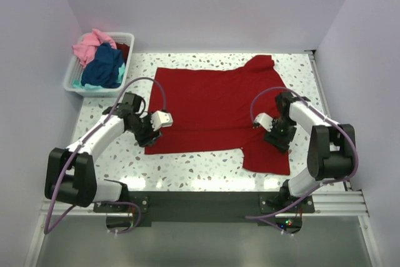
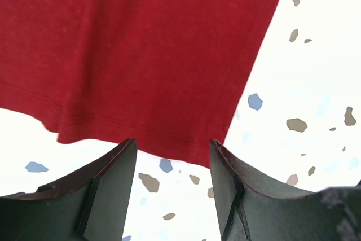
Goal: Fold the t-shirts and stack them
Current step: Flatten the tshirt out
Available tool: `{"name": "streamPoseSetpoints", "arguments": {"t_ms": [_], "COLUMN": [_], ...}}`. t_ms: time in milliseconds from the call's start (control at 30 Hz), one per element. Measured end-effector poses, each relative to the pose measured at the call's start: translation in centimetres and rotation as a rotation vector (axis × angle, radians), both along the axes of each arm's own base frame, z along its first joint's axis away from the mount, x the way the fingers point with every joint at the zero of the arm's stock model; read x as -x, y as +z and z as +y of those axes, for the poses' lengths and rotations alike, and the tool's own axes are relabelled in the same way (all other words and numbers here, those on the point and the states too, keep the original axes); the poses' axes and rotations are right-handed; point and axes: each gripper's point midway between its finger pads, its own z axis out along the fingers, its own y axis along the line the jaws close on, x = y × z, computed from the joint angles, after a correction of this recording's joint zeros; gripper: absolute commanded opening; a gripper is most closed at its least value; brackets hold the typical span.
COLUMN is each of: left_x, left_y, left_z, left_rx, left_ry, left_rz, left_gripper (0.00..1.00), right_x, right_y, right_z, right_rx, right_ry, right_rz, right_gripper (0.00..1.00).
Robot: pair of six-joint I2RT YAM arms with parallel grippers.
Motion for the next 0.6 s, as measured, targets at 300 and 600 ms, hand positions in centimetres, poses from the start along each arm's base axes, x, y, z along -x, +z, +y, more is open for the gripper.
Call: {"name": "streamPoseSetpoints", "arguments": {"t_ms": [300,600], "left_x": [0.8,1.4], "left_y": [-0.8,-1.7], "left_z": [0.2,0.4], "left_rx": [-0.007,-0.015], "left_ry": [0.001,0.004], "left_rz": [0.023,0.038], "left_gripper": [0.59,0.58], "right_x": [1.4,1.4], "right_y": [-2.6,-3.3], "right_z": [0.6,0.3], "right_rx": [0.0,0.034], "right_ry": [0.047,0.085], "right_rz": [0.013,-0.044], "right_gripper": [0.55,0.29]}}
